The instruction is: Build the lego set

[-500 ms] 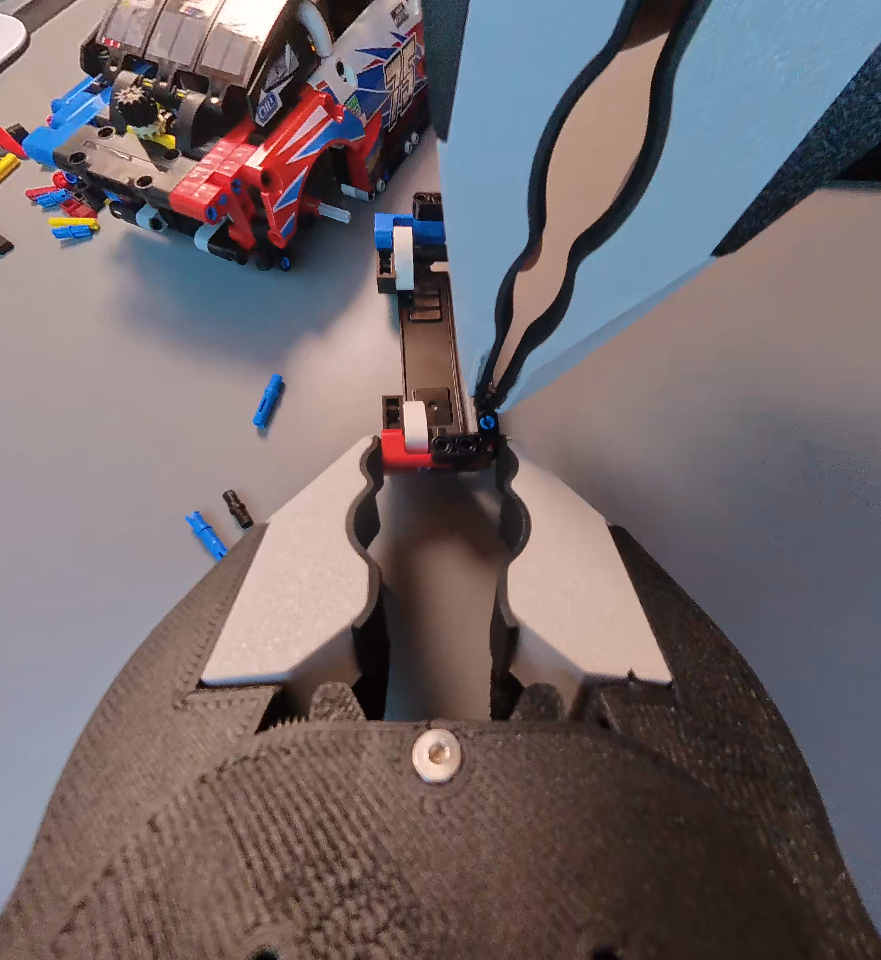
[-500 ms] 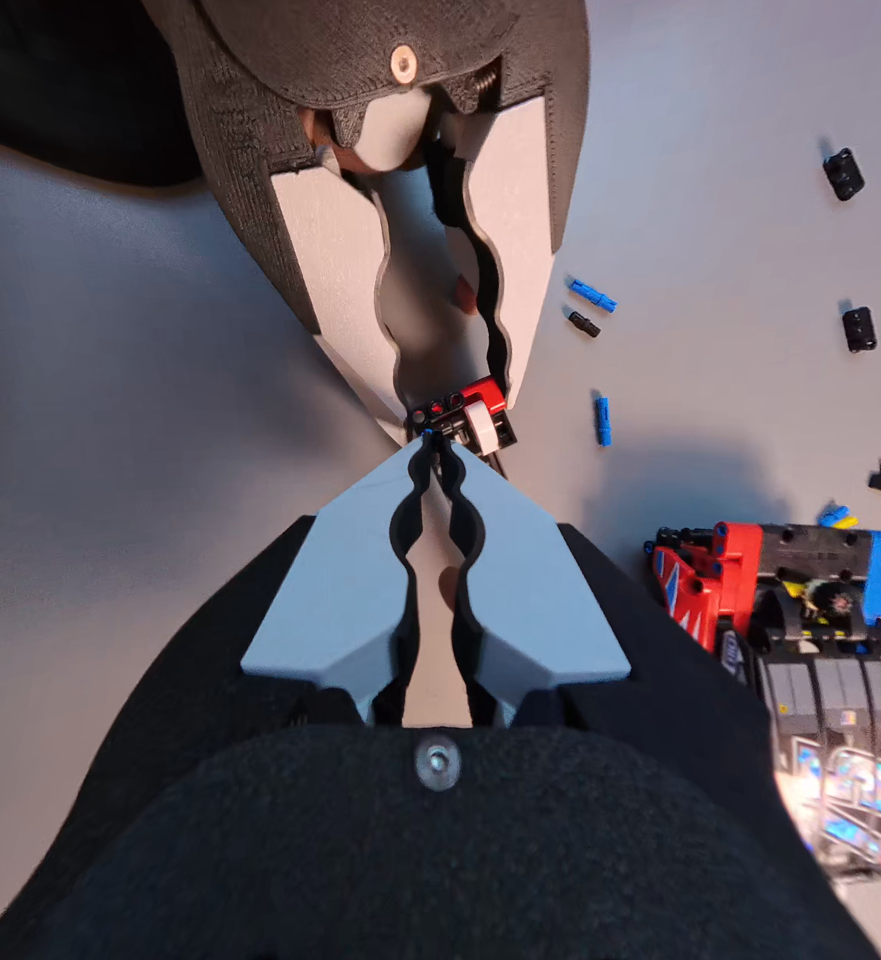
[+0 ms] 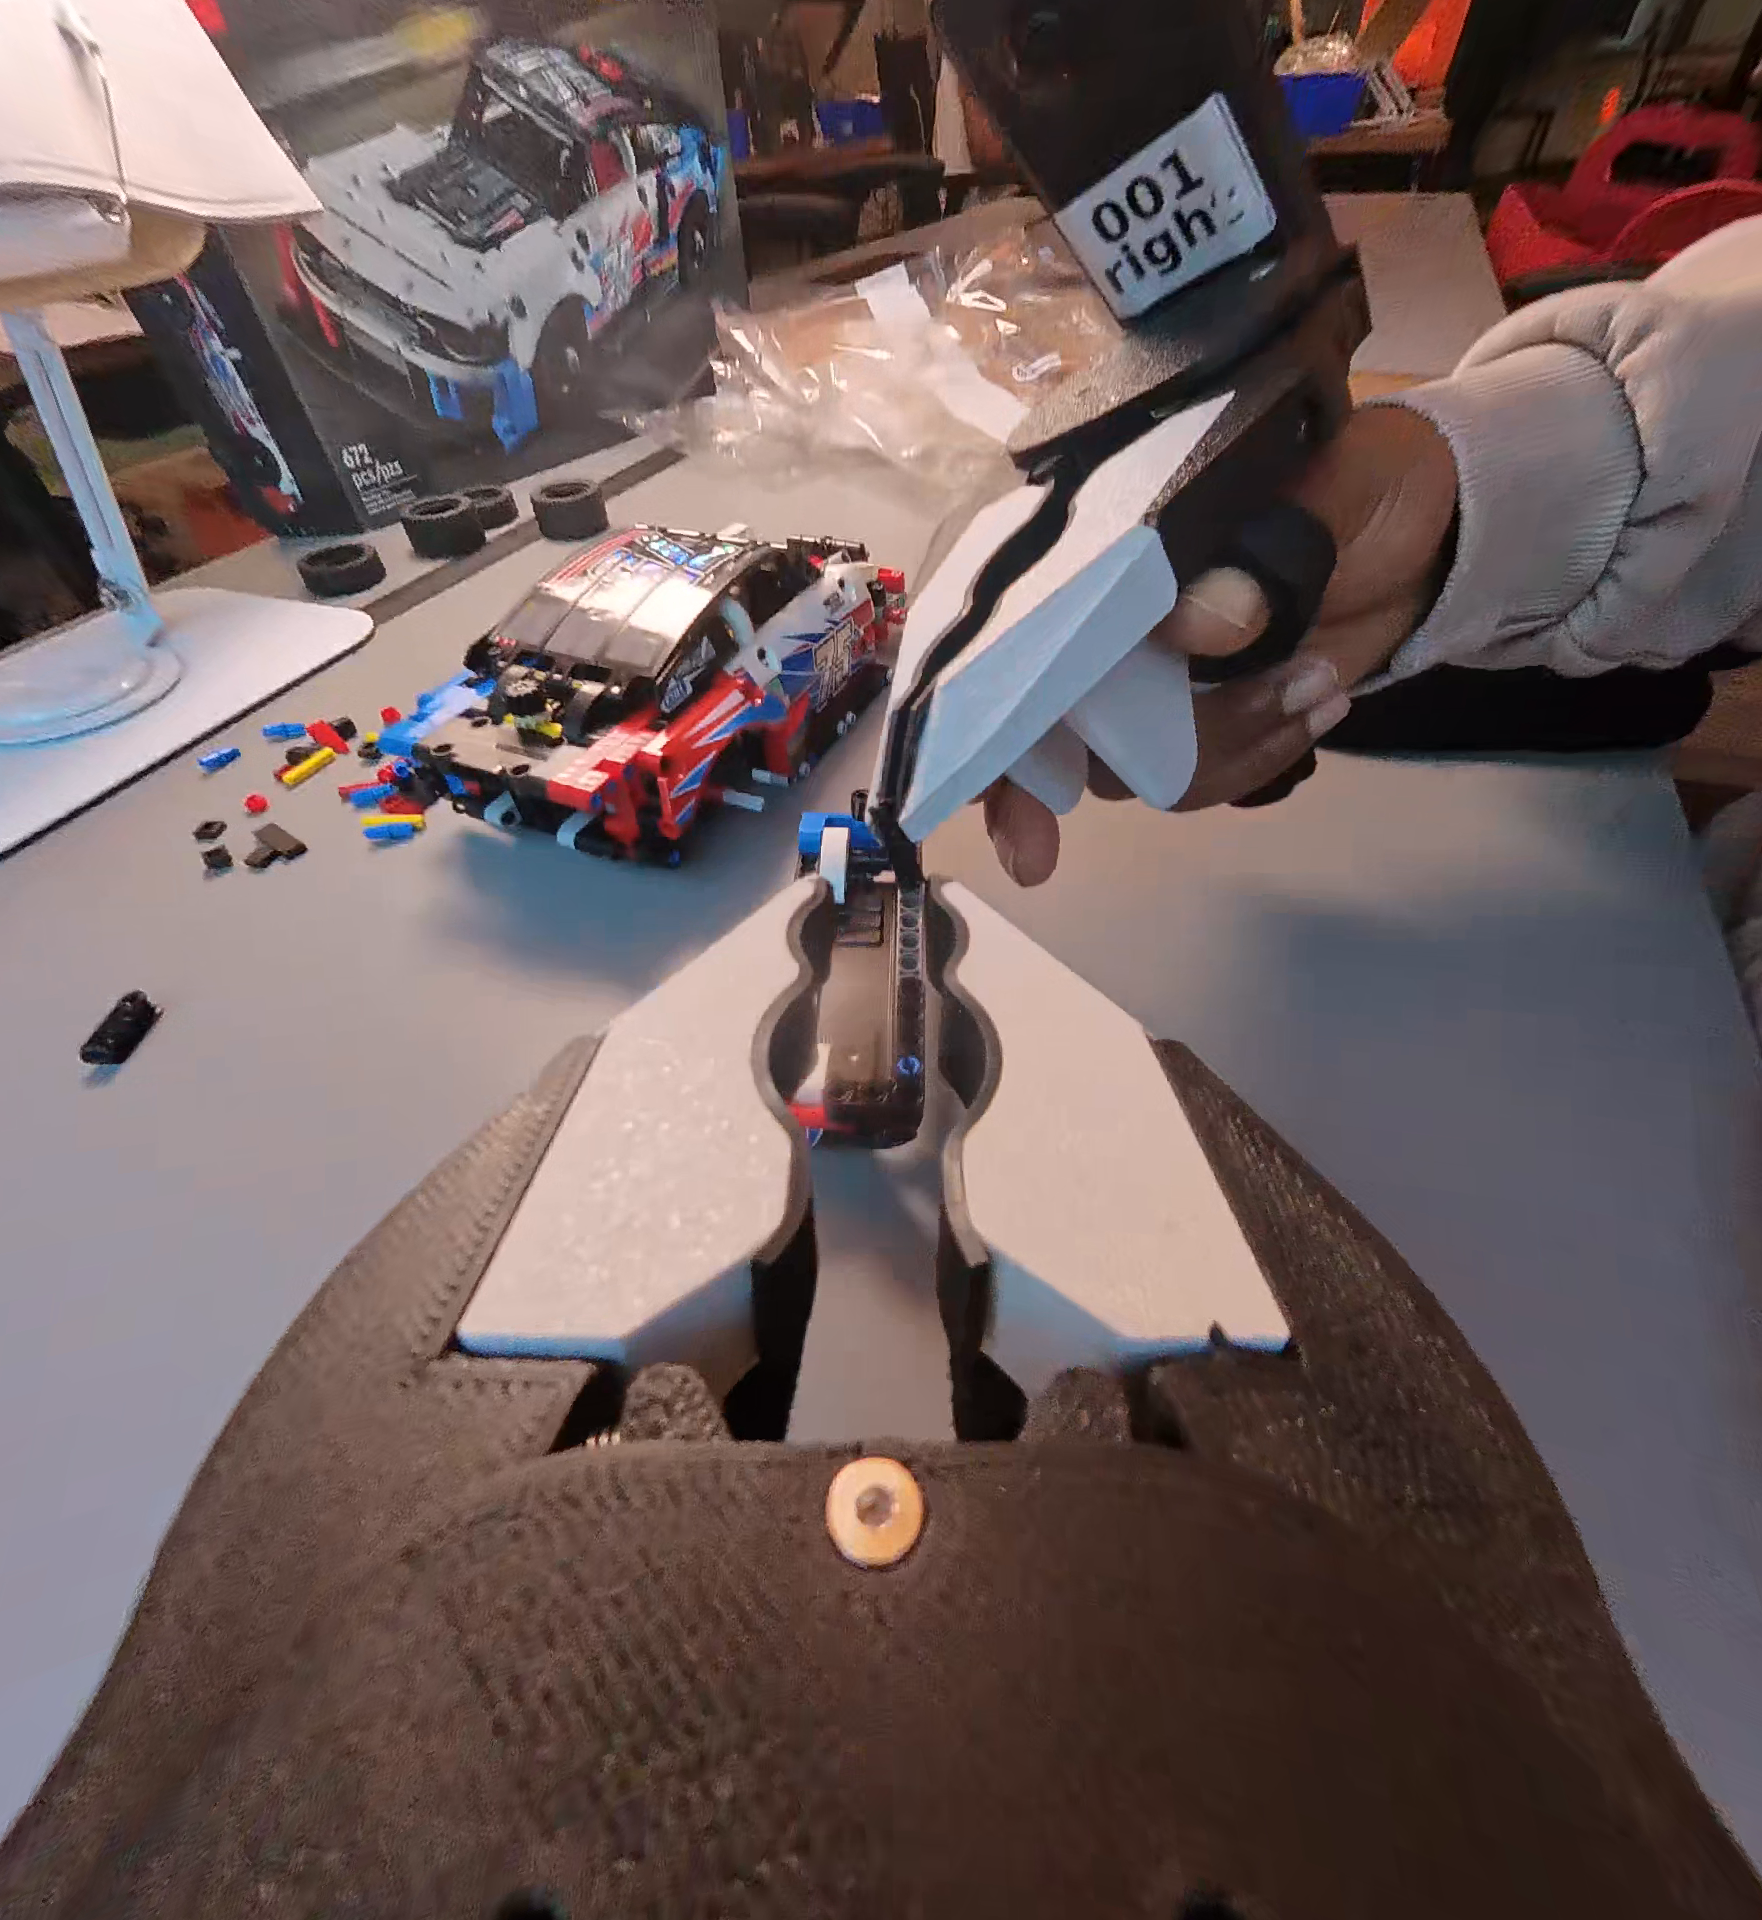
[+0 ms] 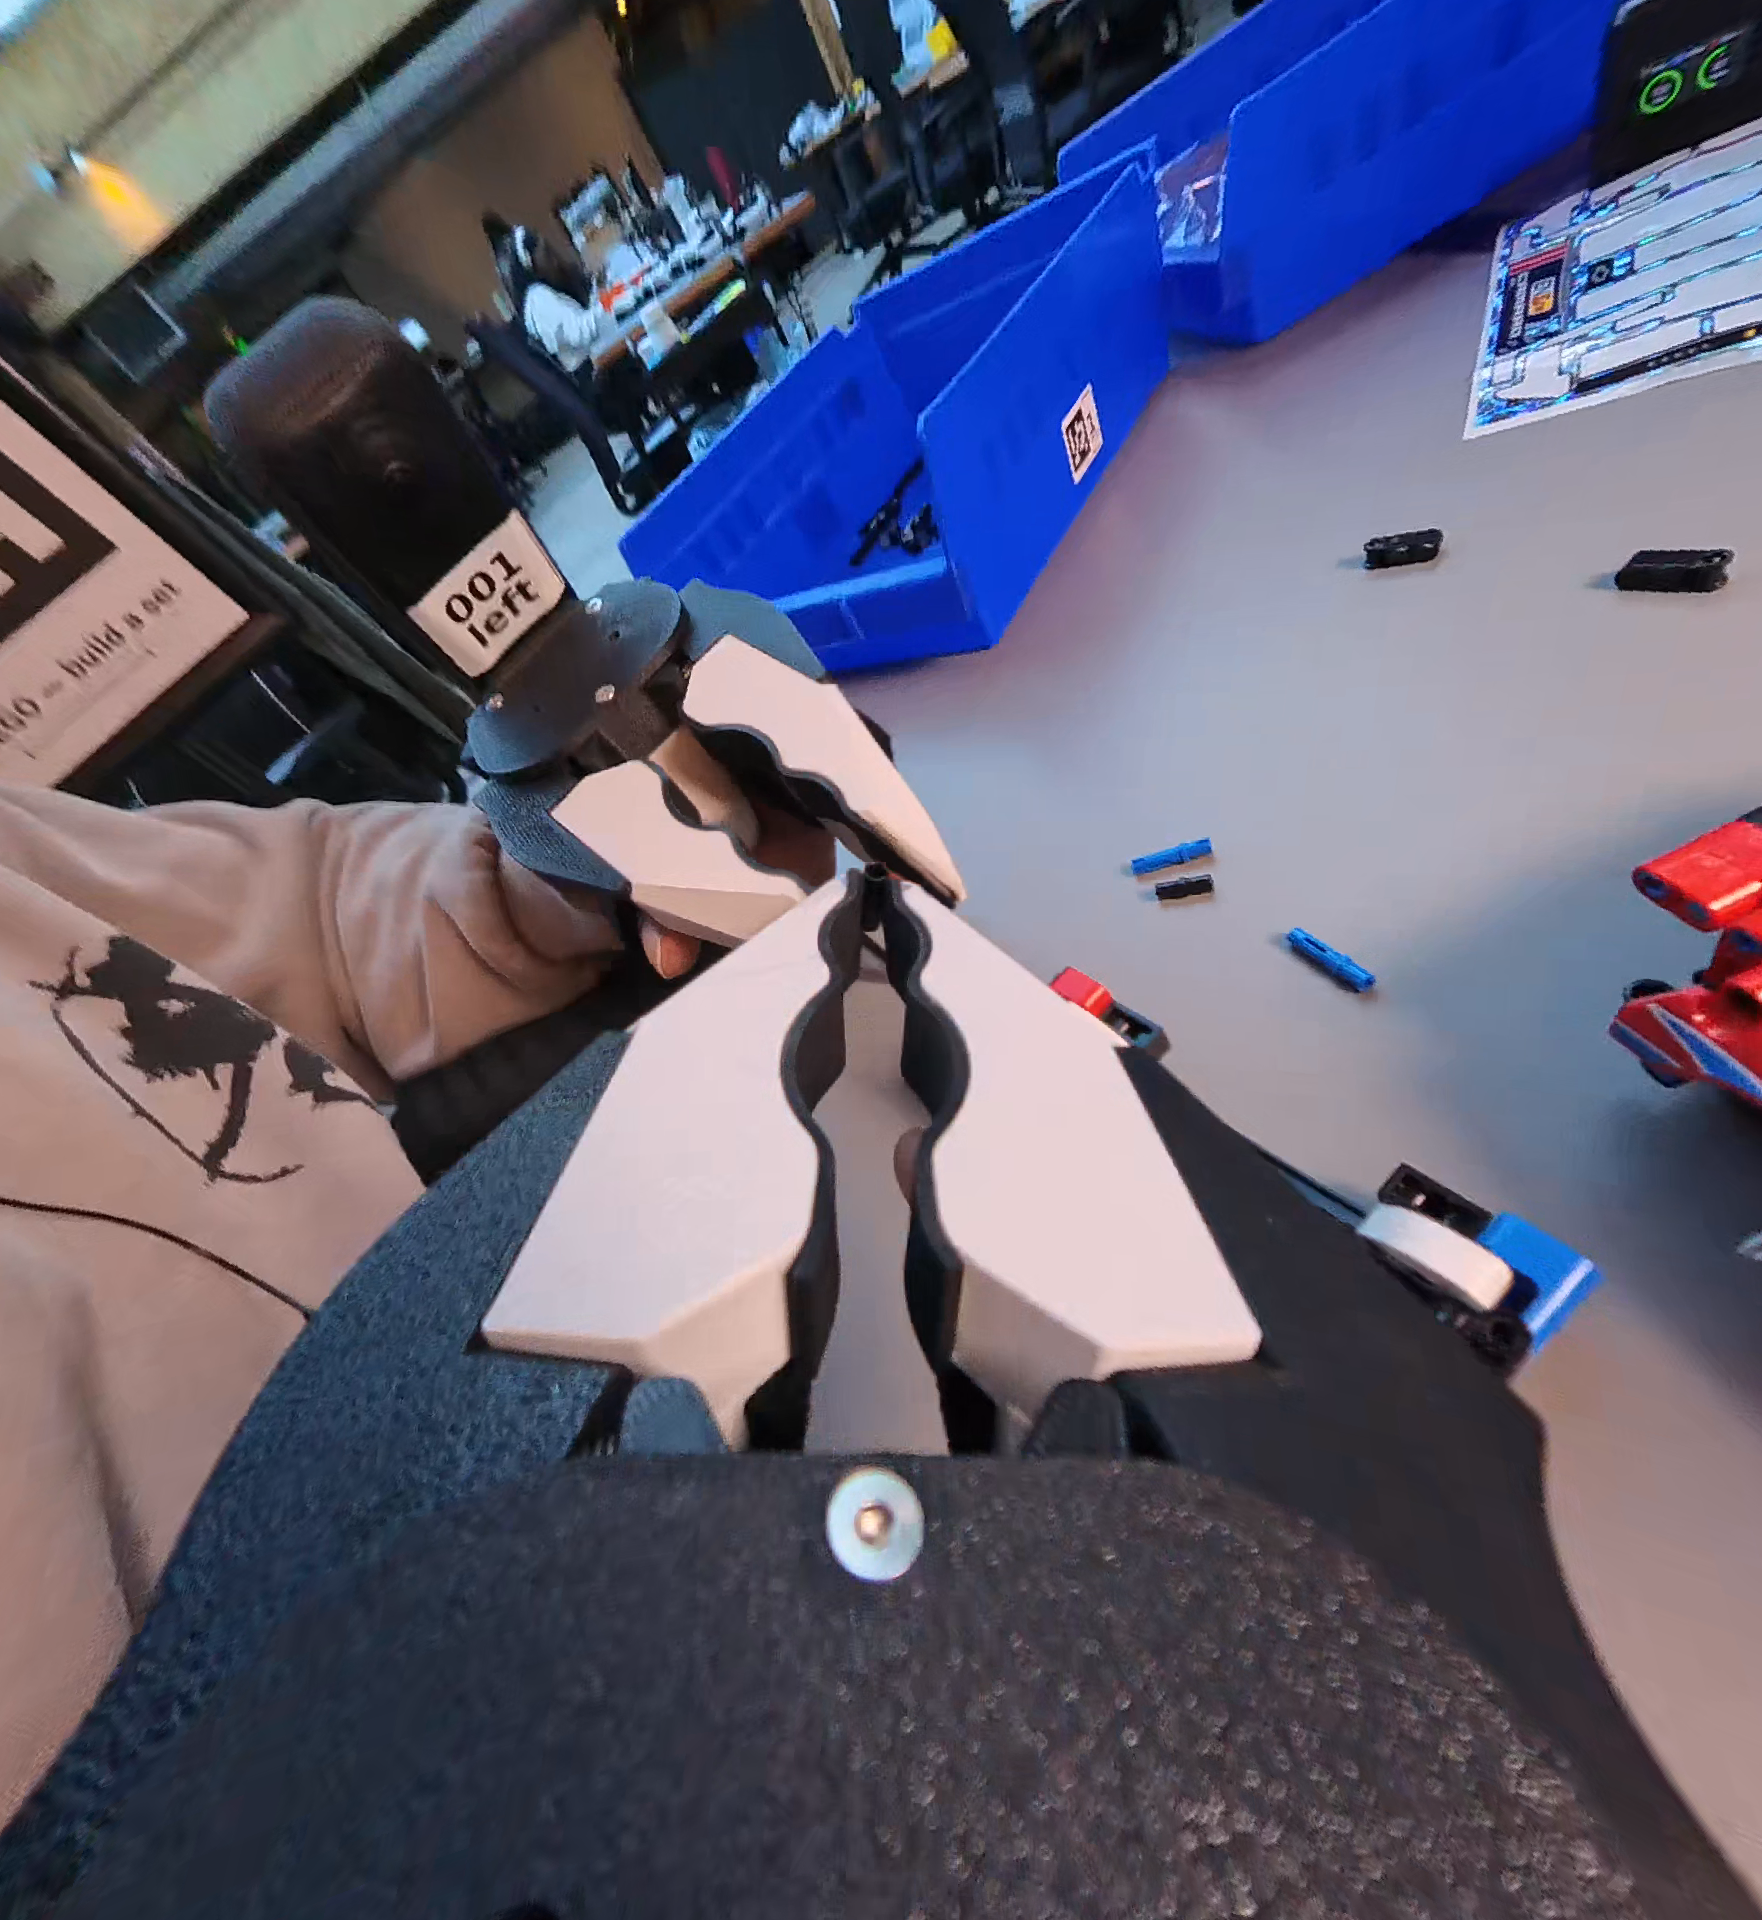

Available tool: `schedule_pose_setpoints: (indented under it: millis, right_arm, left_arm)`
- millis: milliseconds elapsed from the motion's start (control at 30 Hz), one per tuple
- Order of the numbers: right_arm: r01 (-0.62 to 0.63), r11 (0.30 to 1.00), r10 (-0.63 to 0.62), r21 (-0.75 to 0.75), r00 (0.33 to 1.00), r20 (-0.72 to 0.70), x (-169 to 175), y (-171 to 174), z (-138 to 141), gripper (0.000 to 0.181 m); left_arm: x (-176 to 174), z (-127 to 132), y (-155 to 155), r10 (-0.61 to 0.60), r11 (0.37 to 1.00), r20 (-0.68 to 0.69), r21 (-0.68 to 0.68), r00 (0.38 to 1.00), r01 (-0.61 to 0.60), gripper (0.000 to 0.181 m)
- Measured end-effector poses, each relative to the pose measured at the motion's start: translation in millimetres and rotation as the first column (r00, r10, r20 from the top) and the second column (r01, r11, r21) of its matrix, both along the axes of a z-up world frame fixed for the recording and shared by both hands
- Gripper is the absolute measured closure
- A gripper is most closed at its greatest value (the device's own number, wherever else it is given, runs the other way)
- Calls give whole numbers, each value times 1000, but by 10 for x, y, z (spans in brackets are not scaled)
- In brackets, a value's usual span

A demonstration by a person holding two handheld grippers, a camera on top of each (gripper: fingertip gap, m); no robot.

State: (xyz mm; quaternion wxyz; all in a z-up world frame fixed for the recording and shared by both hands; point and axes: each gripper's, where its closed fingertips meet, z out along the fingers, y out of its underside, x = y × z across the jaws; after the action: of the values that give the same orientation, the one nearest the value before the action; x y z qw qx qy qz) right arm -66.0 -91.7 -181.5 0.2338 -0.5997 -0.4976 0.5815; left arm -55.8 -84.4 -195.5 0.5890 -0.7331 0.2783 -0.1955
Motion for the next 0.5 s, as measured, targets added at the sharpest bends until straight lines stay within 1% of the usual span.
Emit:
schedule_pose_setpoints:
  millis: [67,133,267,367,500]
  right_arm:
    - [10,999,-12,-48,1000,-28,5,-11,35,181]
    - [21,998,-24,-61,998,-50,10,-1,60,181]
    - [28,999,-29,-26,998,-64,26,7,54,181]
    - [26,999,-28,-26,997,-67,26,-2,46,181]
    - [22,1000,-22,-1,997,-70,23,-9,36,181]
  left_arm:
    - [18,38,-14,-10,1000,14,18,1000,10,169]
    - [42,67,-32,-21,999,14,37,1000,21,177]
    - [61,73,-38,-28,999,15,47,1000,27,179]
    - [47,95,-38,-27,998,32,50,999,25,176]
    - [37,83,-43,-29,998,5,47,1000,29,179]
